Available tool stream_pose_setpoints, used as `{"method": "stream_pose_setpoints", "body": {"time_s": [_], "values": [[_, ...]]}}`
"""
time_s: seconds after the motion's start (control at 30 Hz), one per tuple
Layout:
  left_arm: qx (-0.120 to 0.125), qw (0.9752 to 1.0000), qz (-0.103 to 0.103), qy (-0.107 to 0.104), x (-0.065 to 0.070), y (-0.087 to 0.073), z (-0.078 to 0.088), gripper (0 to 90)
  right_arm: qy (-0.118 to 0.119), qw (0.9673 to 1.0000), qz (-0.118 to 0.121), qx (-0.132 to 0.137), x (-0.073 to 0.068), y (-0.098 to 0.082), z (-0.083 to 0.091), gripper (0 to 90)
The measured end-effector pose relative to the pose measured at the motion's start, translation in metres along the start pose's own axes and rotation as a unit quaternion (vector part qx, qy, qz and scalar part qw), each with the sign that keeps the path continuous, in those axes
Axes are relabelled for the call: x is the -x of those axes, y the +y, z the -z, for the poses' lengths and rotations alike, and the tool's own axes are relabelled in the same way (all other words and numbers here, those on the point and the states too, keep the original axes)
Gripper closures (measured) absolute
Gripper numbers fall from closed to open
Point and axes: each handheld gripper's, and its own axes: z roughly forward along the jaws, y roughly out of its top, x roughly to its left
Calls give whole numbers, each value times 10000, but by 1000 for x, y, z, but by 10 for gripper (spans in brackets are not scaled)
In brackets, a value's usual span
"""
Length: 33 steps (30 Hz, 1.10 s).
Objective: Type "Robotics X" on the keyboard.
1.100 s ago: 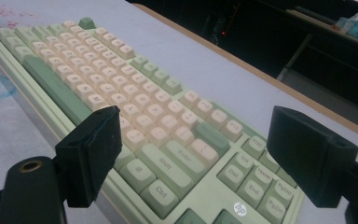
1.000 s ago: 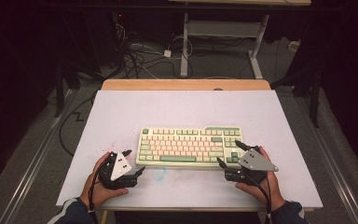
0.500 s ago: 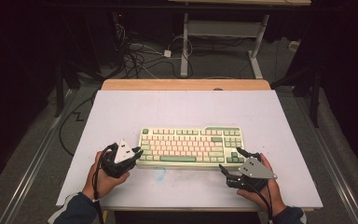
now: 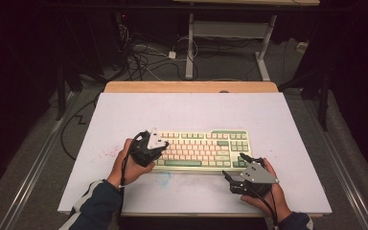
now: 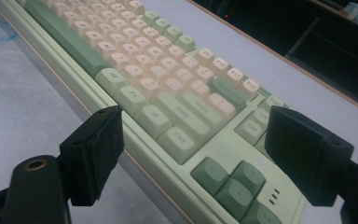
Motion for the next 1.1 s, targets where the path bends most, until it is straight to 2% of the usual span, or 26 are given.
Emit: {"method": "stream_pose_setpoints", "body": {"time_s": [0.07,0.23,0.53,0.77,1.03,1.1], "values": [[-88,9999,-70,41,2,0,-10,869,-7,10000,3,-8,0,-1,0,205],[-277,9995,-50,134,3,-2,-30,869,12,10000,22,-40,0,-2,-1,206],[-428,9990,-111,94,11,-4,-47,866,40,10000,29,-84,0,-3,-1,206],[-512,9985,-166,116,13,-9,-56,854,86,9999,74,-115,-1,-3,-2,207],[-552,9983,-145,99,13,-12,-57,857,74,9998,95,-164,-1,-3,-2,207],[-553,9982,-192,113,13,-11,-57,852,62,9998,98,-171,-1,-3,-2,206]]}}
